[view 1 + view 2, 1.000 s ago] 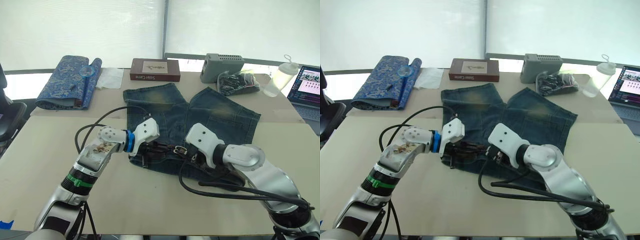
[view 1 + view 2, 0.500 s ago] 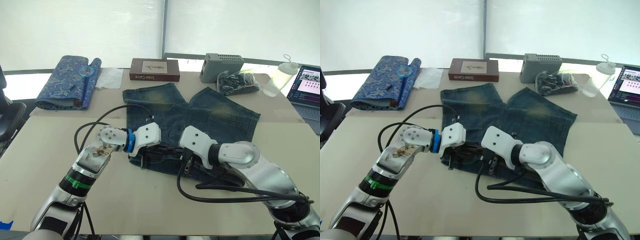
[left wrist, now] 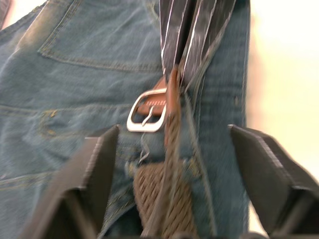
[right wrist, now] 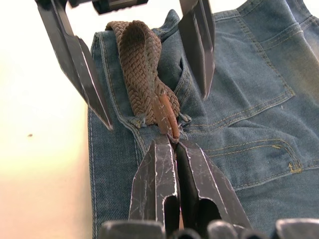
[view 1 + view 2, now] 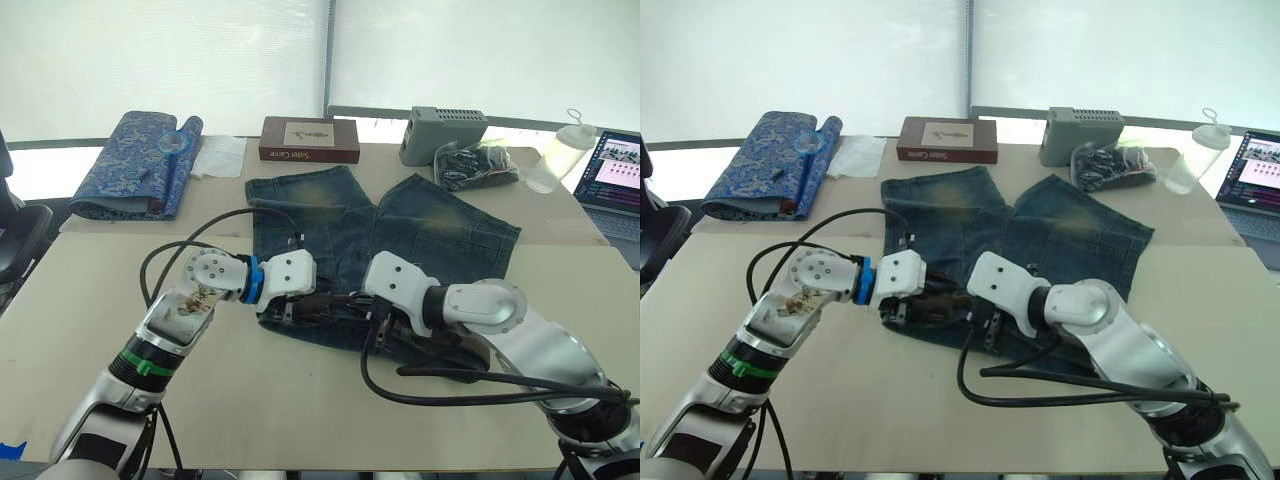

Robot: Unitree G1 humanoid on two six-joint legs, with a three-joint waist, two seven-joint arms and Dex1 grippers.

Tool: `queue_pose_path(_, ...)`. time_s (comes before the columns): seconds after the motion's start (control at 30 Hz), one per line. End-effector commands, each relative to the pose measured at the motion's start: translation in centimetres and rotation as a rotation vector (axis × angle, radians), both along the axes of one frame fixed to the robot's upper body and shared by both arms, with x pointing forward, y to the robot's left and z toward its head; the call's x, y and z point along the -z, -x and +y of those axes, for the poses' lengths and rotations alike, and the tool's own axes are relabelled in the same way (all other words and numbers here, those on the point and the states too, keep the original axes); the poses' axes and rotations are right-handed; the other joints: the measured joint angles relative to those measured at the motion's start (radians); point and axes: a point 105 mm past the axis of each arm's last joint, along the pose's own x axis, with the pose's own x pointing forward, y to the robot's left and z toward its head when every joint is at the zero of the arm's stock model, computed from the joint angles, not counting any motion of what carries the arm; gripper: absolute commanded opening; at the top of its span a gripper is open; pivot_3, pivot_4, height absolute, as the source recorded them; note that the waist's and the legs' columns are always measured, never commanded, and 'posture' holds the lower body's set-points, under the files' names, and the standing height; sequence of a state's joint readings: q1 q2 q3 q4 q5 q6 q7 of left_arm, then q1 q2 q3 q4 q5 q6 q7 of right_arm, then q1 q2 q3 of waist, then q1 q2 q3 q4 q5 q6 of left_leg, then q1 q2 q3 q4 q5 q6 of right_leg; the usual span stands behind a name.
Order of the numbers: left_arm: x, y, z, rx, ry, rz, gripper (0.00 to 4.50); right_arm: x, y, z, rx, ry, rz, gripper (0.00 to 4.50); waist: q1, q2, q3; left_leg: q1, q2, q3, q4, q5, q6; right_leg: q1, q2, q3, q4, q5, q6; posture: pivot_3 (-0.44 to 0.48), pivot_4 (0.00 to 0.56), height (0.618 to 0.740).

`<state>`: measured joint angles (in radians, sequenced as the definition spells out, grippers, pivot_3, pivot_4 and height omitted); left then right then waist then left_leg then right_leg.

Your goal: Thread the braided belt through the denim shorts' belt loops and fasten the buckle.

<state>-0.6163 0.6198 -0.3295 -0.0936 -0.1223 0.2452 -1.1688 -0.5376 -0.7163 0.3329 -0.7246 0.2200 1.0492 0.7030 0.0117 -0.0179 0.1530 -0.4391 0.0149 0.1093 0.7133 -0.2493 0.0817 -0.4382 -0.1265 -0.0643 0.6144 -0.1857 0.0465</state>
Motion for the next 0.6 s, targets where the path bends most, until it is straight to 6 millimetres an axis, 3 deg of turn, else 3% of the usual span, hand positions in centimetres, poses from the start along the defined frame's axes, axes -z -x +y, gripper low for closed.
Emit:
queue_pose_path(0.03, -0.5, -0.2, 0.0, 0.002, 0.006, -0.051, 3.51, -1.4, 0.1, -0.2, -0.012, -0.023, -0.062, 0.0, 0.0, 0.0, 0.0, 0.0, 0.0, 0.0, 0.0, 0.0, 0.0, 0.0, 0.0, 0.0, 0.0, 0.0, 0.0, 0.0, 0.15, 0.74)
queue_pose_path(0.07, -0.5, -0.3, 0.1, 0.0, 0.006, -0.053, 3.51, -1.4, 0.2, -0.2, -0.012, -0.023, -0.062, 0.0, 0.0, 0.0, 0.0, 0.0, 0.0, 0.0, 0.0, 0.0, 0.0, 0.0, 0.0, 0.0, 0.0, 0.0, 0.0, 0.0, 0.15, 0.74)
queue_pose_path(0.3, -0.3, -0.4, -0.1, 0.003, 0.011, -0.07, 0.18, -1.5, 0.1, -0.6, 0.008, -0.024, -0.075, 0.0, 0.0, 0.0, 0.0, 0.0, 0.0, 0.0, 0.0, 0.0, 0.0, 0.0, 0.0, 0.0, 0.0, 0.0, 0.0, 0.0, 0.15, 0.74)
queue_pose_path(0.37, -0.3, -0.5, -0.2, 0.001, 0.017, -0.078, 0.08, -1.6, 0.1, -0.8, 0.014, -0.023, -0.075, 0.0, 0.0, 0.0, 0.0, 0.0, 0.0, 0.0, 0.0, 0.0, 0.0, 0.0, 0.0, 0.0, 0.0, 0.0, 0.0, 0.0, 0.15, 0.74)
queue_pose_path(0.47, -0.4, -0.7, -0.3, -0.006, 0.025, -0.085, 0.0, -1.6, 0.1, -1.4, 0.03, -0.022, -0.063, 0.96, 0.001, 0.0, 0.0, 0.0, 0.0, 0.0, 0.0, 0.0, 0.0, 0.0, 0.0, 0.0, 0.0, 0.0, 0.0, 0.0, 0.15, 0.74)
queue_pose_path(0.53, -0.2, -1.1, -0.3, -0.022, 0.018, -0.098, 0.0, -1.0, -0.6, -3.1, 0.128, 0.011, -0.077, 1.68, 0.002, 0.0, 0.0, 0.0, 0.0, 0.0, 0.0, 0.0, 0.0, 0.0, 0.0, 0.0, 0.0, 0.0, 0.0, 0.0, 0.15, 0.74)
queue_pose_path(0.6, 0.1, -1.3, -0.2, -0.034, 0.005, -0.114, 0.0, 0.0, -0.5, -4.3, 0.166, 0.053, -0.059, 1.68, 0.003, 0.0, 0.0, 0.0, 0.0, 0.0, 0.0, 0.0, 0.001, 0.001, 0.0, 0.0, 0.0, 0.0, 0.0, 0.0, 0.15, 0.74)
